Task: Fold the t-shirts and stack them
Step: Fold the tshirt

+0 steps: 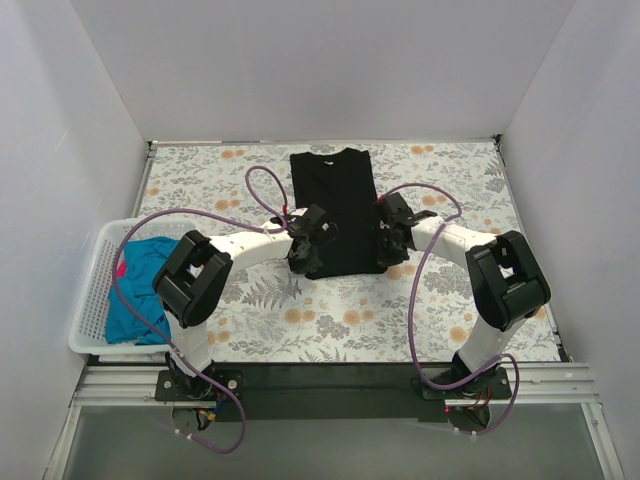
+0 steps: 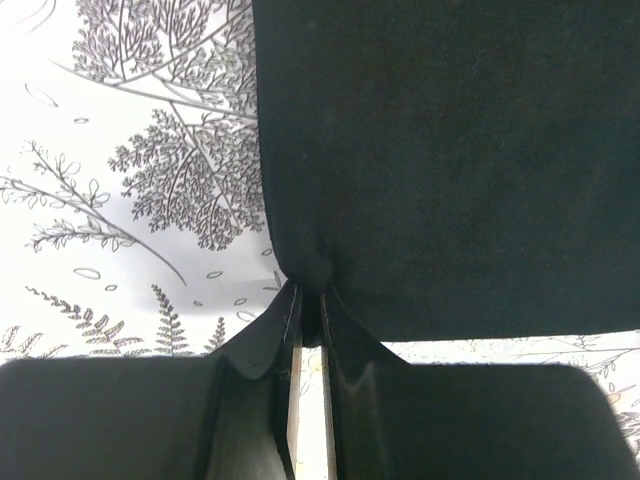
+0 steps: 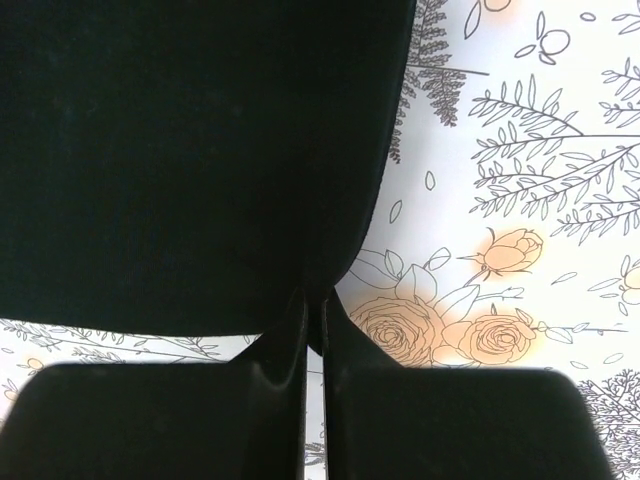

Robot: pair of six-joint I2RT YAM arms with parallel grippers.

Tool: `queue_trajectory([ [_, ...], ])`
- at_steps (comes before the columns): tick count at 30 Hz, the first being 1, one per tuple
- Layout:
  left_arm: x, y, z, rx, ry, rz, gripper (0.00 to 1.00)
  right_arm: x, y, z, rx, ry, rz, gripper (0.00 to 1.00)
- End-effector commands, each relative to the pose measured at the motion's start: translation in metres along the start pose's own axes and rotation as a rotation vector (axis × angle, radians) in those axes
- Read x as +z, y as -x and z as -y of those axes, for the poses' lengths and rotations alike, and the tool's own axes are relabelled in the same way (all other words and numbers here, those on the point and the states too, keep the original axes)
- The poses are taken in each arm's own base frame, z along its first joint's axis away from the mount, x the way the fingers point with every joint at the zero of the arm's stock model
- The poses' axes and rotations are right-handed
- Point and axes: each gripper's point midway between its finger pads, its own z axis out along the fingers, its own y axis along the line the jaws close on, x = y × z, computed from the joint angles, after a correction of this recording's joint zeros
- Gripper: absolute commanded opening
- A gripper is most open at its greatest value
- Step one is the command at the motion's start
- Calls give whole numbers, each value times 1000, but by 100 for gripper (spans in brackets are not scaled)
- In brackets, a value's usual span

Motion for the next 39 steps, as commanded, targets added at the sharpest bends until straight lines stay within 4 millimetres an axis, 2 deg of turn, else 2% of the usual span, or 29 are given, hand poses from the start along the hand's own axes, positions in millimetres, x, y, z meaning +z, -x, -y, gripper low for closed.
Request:
queue_trajectory([
  [1, -11, -48, -40, 66, 117, -176, 0, 0, -62, 11, -28, -21, -229, 1],
  [3, -21, -53, -40, 57, 88, -185, 0, -12, -69, 5, -43, 14, -254, 1],
  [6, -42, -76, -49, 66, 62, -241, 0, -33, -98, 4, -82, 36, -329, 1],
  [9, -66, -116, -60, 120, 65, -311, 0, -56, -134, -2, -118, 67, -386, 1],
  [10, -74, -131, -59, 137, 55, -332, 0, -60, -157, 3, -124, 55, -434, 1],
  [11, -84, -149, -71, 145, 58, -375, 0, -69, -175, 1, -153, 48, -470, 1],
  [13, -101, -178, -77, 145, 50, -437, 0, -83, -201, 2, -131, 50, -491, 1],
  [14, -113, -191, -87, 144, 47, -460, 0, -90, -213, -3, -158, 61, -502, 1],
  [17, -132, -222, -95, 114, 41, -529, 0, -109, -232, -11, -139, 98, -503, 1],
  [19, -144, -226, -91, 104, -4, -535, 0, -118, -232, -14, -133, 115, -492, 1],
  [21, -151, -220, -84, 92, -44, -508, 0, -123, -215, -17, -146, 105, -435, 1],
  [23, -151, -205, -79, 79, -40, -453, 0, -127, -198, -23, -166, 105, -380, 1],
  [24, -156, -193, -70, 78, -62, -422, 0, -132, -178, -33, -174, 110, -327, 1],
  [26, -154, -165, -66, 32, -58, -349, 0, -136, -160, -37, -199, 105, -293, 1],
  [27, -156, -154, -63, 34, -80, -326, 0, -139, -144, -43, -207, 100, -259, 1],
  [28, -161, -131, -56, -17, -119, -287, 0, -139, -135, -41, -217, 84, -253, 1],
  [29, -164, -118, -53, -28, -141, -262, 0, -143, -127, -45, -209, 95, -234, 1],
  [30, -167, -107, -52, -37, -154, -238, 0, -143, -121, -46, -223, 97, -229, 1],
  [31, -171, -89, -51, -42, -161, -205, 0, -149, -106, -51, -217, 113, -196, 1],
  [33, -170, -65, -57, -40, -125, -137, 0, -153, -85, -52, -231, 101, -147, 1],
  [36, -176, -38, -52, -40, -123, -74, 0, -156, -65, -51, -231, 107, -129, 1],
  [37, -175, -28, -52, -45, -131, -56, 0, -162, -52, -53, -224, 116, -100, 1],
  [39, -176, -17, -48, -53, -144, -45, 0, -162, -41, -54, -223, 115, -96, 1],
])
